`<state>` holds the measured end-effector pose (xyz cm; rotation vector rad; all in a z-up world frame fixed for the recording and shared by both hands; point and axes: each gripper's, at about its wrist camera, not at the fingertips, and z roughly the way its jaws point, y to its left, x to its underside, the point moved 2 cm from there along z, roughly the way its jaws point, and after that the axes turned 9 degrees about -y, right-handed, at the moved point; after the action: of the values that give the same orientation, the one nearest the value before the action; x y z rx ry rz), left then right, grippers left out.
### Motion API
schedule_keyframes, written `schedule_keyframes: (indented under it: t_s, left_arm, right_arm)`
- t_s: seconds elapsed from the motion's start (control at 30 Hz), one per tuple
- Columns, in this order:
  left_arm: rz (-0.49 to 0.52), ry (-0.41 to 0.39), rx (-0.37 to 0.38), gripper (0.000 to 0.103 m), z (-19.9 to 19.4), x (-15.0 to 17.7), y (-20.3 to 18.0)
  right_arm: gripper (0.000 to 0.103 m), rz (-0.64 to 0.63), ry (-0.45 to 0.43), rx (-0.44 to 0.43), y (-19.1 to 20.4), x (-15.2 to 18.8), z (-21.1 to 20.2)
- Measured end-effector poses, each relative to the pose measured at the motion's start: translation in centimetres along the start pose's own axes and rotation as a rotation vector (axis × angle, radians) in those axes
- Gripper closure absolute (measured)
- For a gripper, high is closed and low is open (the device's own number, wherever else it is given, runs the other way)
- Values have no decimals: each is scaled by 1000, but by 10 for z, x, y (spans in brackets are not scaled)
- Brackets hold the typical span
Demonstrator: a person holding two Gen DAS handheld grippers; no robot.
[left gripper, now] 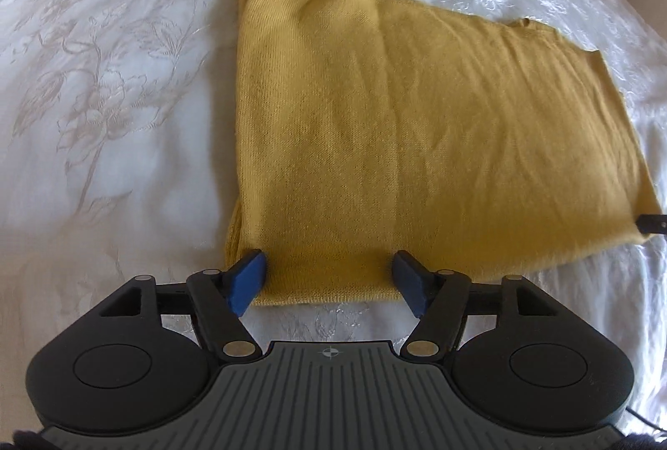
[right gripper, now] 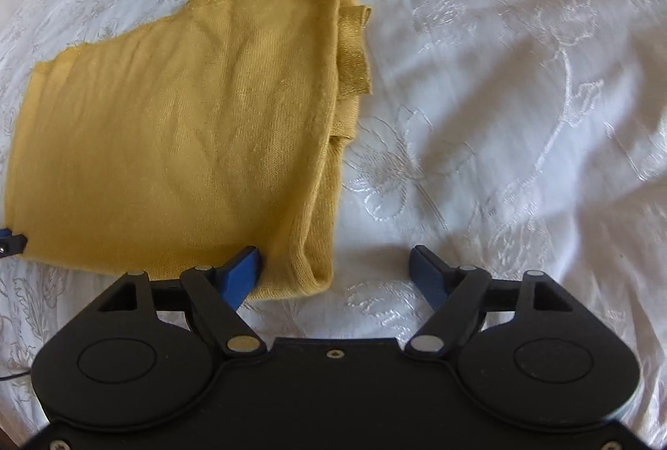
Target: Fold small clothes
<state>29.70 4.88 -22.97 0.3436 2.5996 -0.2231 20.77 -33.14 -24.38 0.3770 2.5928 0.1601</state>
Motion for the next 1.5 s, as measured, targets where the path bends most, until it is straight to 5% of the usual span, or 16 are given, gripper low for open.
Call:
schedule_keyframes:
  t_s: [0.2,0.27,0.33,0.93,1.0,1.07,1.5]
  left_arm:
    - [-7,83,-35,12,20,-12,-12]
    - [-5,97,-50,7,24,-13,-15]
    - [-3,103,-63,5,26,-11,-19]
    - [-24,159,-105,0,57,-30,-34]
    - [-25,159,-113,0,60,-31,-37]
    - [-25,162,-118,0,62,-33,-40]
    - [-20,195,-106,0,67,-42,-41]
  right_arm:
    - [24,26,-92,-84,11,-13,-17]
    - [34,28,-80,-127,17,-16,-16]
    - [41,32,-54,-147,21,-18,-9]
    - [40,68,37,-101,13,-16,14]
    - [50,50,45,-94,14,-16,13]
    - [90,27,58,-93,14,-17,11]
    - [93,-46,106,-31,2,-7,7]
